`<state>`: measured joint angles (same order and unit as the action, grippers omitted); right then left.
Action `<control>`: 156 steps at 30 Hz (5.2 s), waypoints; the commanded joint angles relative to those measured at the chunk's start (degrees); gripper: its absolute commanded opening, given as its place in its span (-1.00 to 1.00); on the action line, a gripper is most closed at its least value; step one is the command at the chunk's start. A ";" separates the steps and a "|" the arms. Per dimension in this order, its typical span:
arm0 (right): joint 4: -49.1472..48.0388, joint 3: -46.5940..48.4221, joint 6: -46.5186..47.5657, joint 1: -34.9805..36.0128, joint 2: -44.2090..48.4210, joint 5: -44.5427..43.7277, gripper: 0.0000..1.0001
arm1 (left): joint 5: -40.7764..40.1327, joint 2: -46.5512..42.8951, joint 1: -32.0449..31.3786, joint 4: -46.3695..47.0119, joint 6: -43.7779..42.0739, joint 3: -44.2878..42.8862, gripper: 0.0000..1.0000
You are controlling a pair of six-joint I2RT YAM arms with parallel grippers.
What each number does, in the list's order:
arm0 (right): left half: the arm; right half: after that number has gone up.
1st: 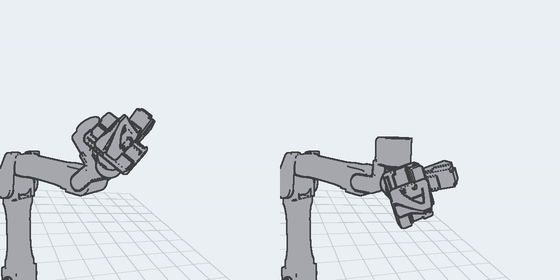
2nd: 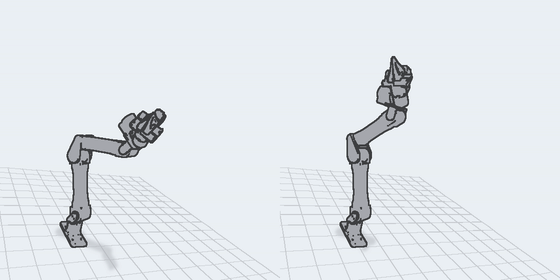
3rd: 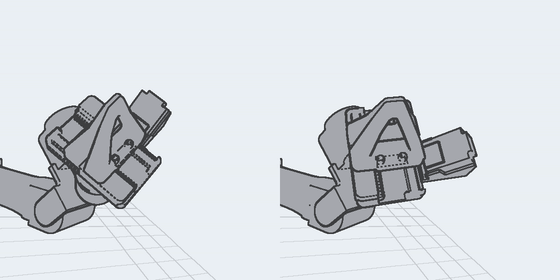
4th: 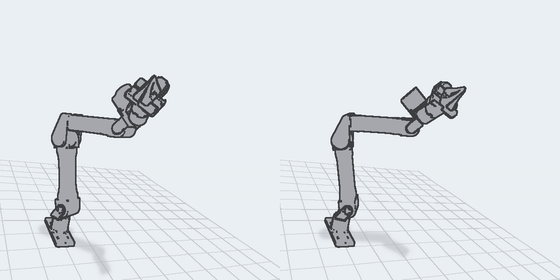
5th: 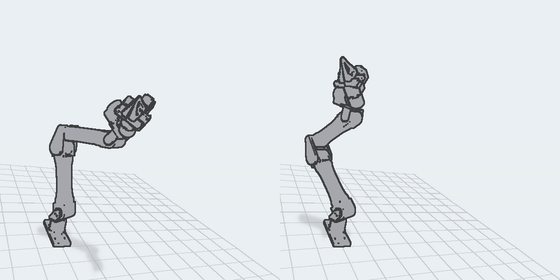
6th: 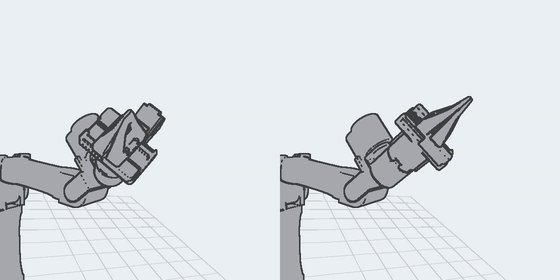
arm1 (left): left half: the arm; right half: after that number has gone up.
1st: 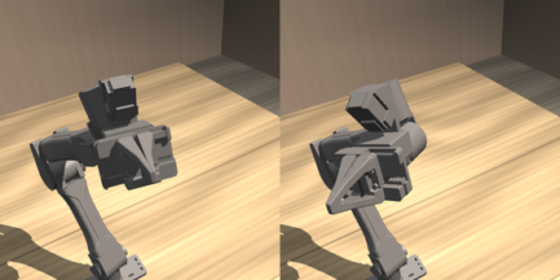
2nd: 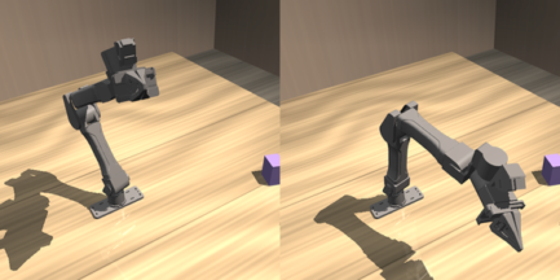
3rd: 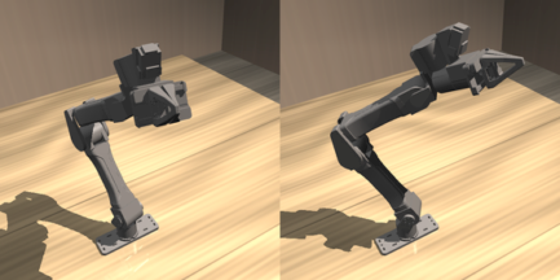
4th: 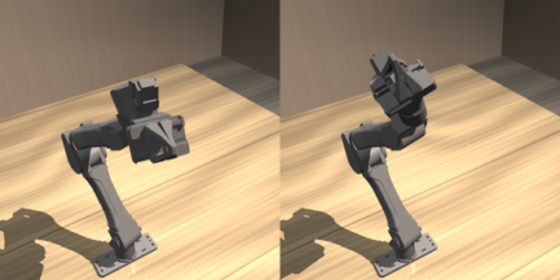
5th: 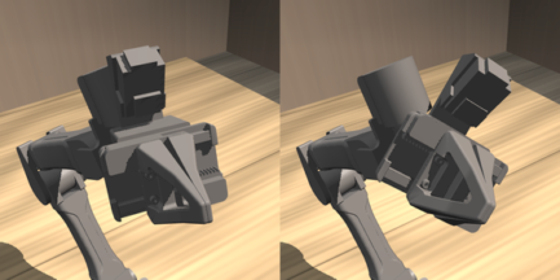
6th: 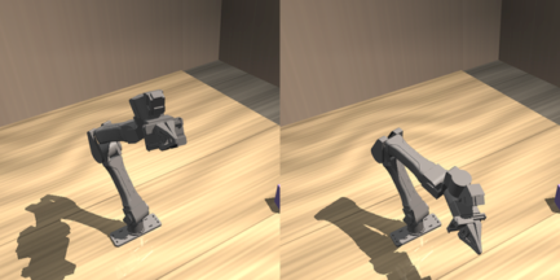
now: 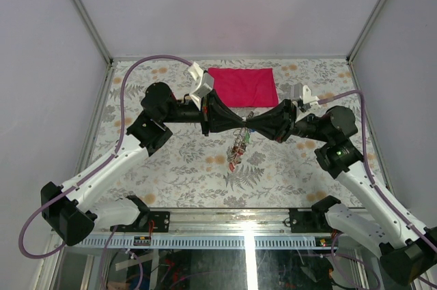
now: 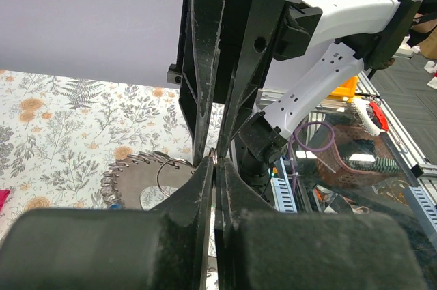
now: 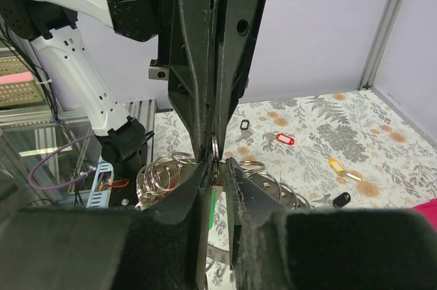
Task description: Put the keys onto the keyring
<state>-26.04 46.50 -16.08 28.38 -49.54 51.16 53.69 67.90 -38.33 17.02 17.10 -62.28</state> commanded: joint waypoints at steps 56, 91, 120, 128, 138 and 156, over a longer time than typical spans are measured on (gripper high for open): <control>90.36 56.22 29.08 21.58 -31.22 -47.93 -1.00 | -12.29 -15.62 3.29 -11.89 -10.54 11.45 -0.48; 86.40 59.73 33.33 26.99 -29.65 -35.87 -1.00 | 3.07 -5.17 0.85 -19.61 -23.02 3.10 -0.46; 83.91 57.21 33.03 27.06 -28.74 -33.27 -1.00 | 1.81 -4.26 -0.44 -20.05 -23.15 1.85 -0.99; 75.90 52.25 28.53 26.99 -22.41 -39.18 -0.59 | -1.67 -5.88 -0.43 -15.44 -18.29 3.60 -1.00; 61.98 43.25 13.95 16.77 -13.81 -37.58 -0.25 | -4.18 -6.63 3.46 -1.06 -6.35 9.86 -1.00; 46.36 19.03 5.90 8.30 -5.11 -27.25 0.25 | -5.51 -6.96 4.93 3.23 -2.21 11.10 -1.00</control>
<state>26.94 68.86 -8.43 36.95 -57.32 24.51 48.36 62.13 -33.93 13.76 13.39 -51.51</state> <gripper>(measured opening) 0.585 0.016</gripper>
